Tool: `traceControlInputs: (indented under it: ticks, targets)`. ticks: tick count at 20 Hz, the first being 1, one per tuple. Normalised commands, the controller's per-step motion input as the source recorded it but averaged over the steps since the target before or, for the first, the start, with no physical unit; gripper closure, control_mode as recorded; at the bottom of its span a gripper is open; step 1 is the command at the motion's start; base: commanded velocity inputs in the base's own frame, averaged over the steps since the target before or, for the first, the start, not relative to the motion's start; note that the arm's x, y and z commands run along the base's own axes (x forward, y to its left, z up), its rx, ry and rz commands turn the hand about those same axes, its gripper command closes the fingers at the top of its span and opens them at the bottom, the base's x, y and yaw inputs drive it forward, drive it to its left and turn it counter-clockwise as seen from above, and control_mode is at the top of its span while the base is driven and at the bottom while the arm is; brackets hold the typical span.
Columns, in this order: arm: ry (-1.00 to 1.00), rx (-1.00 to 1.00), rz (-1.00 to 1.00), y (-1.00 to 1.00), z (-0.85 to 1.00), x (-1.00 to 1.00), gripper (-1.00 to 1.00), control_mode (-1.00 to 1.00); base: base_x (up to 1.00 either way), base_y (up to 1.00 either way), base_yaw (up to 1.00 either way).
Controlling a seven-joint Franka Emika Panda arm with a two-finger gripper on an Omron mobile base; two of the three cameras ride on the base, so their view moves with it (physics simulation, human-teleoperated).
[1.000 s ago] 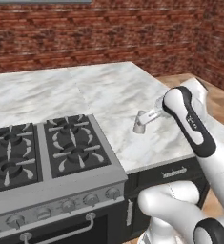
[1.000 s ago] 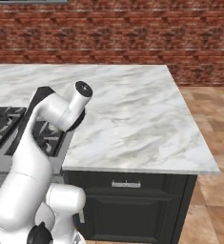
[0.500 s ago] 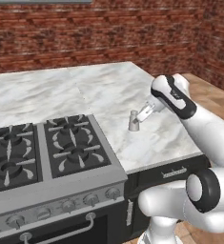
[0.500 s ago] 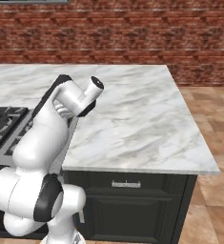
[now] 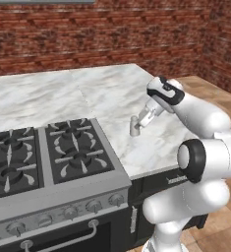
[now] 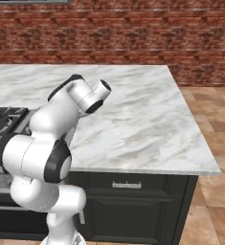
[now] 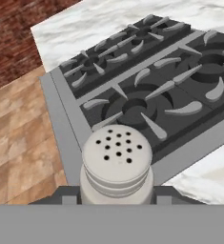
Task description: Collect the paprika, mayonnaise, and shaker from the cabinet and place them next to the stove.
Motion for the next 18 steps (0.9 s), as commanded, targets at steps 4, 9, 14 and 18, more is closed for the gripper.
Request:
traceControlInputs:
  ticks: [4,9,14,18]
  targets:
    - [-0.07,0.0,0.08,0.0,-0.28,0.32,1.0,-1.0,0.0,0.0,0.0]
    - [-0.07,0.0,0.02,0.01,-0.21,0.26,1.0,-1.0,0.0,0.0,0.0]
    - [-0.03,0.0,0.0,0.09,-0.22,0.2,1.0,-1.0,0.0,0.0,0.0]
    - [0.0,0.0,0.0,0.16,-0.25,0.29,1.0,-1.0,0.0,0.0,0.0]
